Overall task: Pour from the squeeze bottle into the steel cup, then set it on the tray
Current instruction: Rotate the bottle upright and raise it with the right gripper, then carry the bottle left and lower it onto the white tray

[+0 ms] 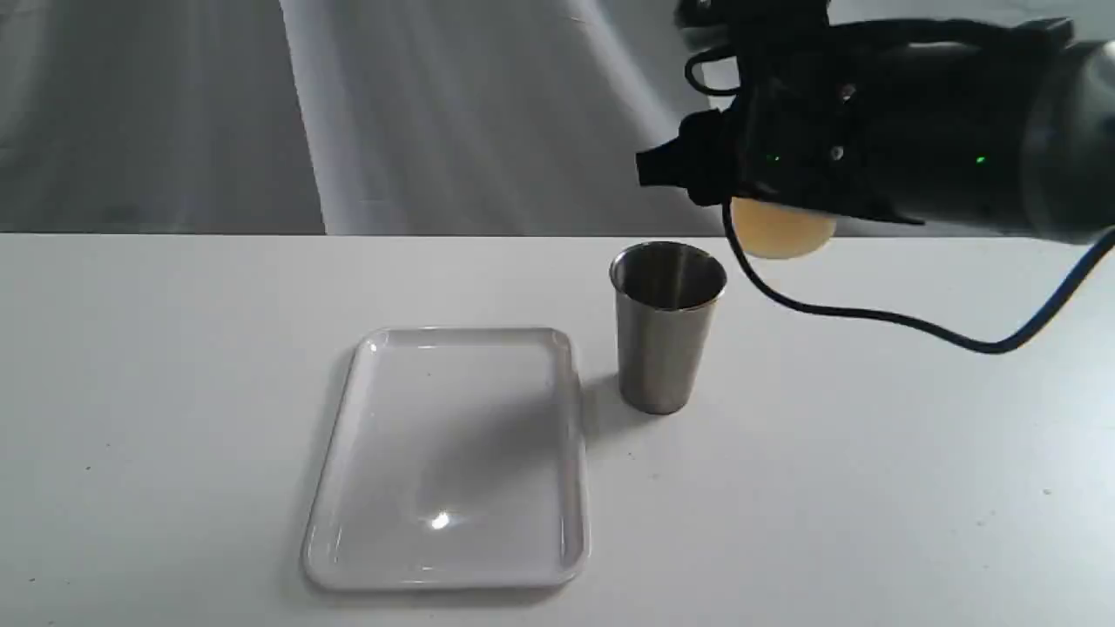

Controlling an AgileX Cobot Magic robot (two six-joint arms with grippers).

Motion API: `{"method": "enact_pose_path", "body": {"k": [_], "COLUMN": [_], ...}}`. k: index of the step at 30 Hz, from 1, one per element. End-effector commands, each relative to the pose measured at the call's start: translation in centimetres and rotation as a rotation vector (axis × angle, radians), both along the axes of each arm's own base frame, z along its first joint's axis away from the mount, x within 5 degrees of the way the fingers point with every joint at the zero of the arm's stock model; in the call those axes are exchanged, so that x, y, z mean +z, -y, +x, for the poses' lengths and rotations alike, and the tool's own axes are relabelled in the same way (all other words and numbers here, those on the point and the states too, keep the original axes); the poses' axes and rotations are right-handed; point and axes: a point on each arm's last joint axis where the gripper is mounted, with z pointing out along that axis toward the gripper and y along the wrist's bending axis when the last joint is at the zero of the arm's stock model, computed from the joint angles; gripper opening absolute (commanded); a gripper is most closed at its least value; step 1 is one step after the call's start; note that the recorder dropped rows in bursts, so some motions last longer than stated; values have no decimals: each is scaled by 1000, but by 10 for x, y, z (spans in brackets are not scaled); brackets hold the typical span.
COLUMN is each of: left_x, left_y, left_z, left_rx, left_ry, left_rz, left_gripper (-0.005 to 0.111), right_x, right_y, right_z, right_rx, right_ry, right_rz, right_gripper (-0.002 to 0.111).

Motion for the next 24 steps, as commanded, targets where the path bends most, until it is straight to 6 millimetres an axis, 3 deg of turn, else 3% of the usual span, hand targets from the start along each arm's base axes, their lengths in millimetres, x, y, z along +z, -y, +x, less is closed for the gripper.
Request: {"method": "enact_pose_path", "body": {"k": [1,10,24], "left_x": [-1,-1,-1], "left_y": [0,0,0], "left_z": [0,0,0], "left_rx": [-3,-3,-3], "left_ry": [7,7,7], "left_rz": [1,1,1], "left_gripper": [8,8,8], "right_x": [30,62,70], "right_y": [-3,-16,-53], "right_z": [-8,-23,-26], "right_rx": [81,237,595], "right_ry": [93,189,263], "right_rz": [49,182,294], "right_gripper": [51,51,51]}}
